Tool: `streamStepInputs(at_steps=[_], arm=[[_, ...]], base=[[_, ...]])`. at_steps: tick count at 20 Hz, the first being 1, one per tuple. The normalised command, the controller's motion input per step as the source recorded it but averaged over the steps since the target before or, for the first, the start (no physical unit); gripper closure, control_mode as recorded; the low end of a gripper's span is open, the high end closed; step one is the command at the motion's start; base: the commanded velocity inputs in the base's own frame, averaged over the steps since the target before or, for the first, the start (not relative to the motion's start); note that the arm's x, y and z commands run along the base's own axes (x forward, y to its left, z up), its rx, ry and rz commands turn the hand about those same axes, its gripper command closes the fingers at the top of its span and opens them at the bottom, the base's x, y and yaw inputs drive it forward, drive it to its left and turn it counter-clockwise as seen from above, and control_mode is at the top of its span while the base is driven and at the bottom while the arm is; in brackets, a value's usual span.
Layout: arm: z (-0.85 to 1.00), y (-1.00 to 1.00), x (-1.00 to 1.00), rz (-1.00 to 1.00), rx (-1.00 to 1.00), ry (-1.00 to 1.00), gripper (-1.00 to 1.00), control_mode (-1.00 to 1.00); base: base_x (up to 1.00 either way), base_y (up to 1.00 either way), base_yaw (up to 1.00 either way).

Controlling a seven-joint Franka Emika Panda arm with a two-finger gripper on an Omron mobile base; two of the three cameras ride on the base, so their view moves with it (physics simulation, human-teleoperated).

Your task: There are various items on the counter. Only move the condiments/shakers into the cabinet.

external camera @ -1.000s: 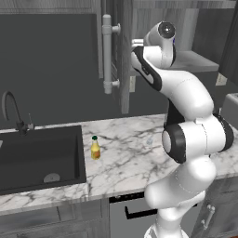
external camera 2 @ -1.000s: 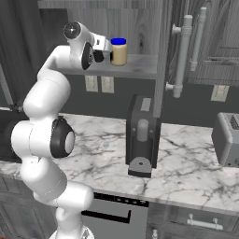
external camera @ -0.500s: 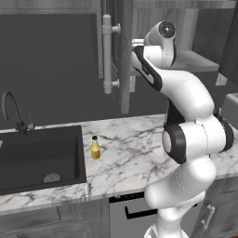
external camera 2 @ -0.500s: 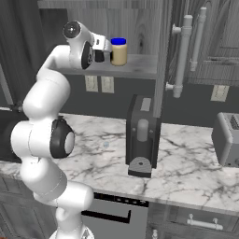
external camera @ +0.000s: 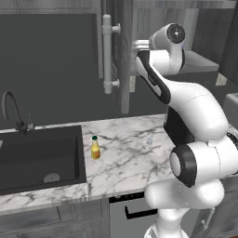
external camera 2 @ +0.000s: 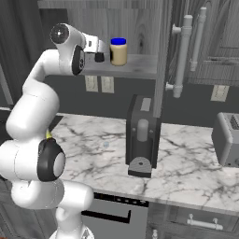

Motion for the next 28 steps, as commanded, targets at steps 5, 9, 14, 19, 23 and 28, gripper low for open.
streamStepInputs(at_steps=[5, 9, 14, 19, 23, 28], arm=[[-0.25, 0.19, -1.00, 0.00, -0.01, -0.15, -1.00, -1.00], [-0.54, 0.11, -1.00, 0.00, 0.00, -0.01, -1.00, -1.00], [-0.74, 0.00, -1.00, 0.00, 0.00, 0.02, -1.00, -1.00], [-0.72, -0.07, -1.00, 0.00, 0.02, 0.10, -1.00, -1.00], [-0.73, -0.11, -1.00, 0.18, 0.01, 0.14, -1.00, -1.00], [-0.64, 0.00, -0.72, 0.42, 0.07, 0.15, -1.00, -1.00]], base=[[0.00, 0.00, 0.00], [0.00, 0.00, 0.00], [0.00, 0.00, 0.00], [0.00, 0.00, 0.00], [0.00, 0.00, 0.00], [0.00, 0.00, 0.00]])
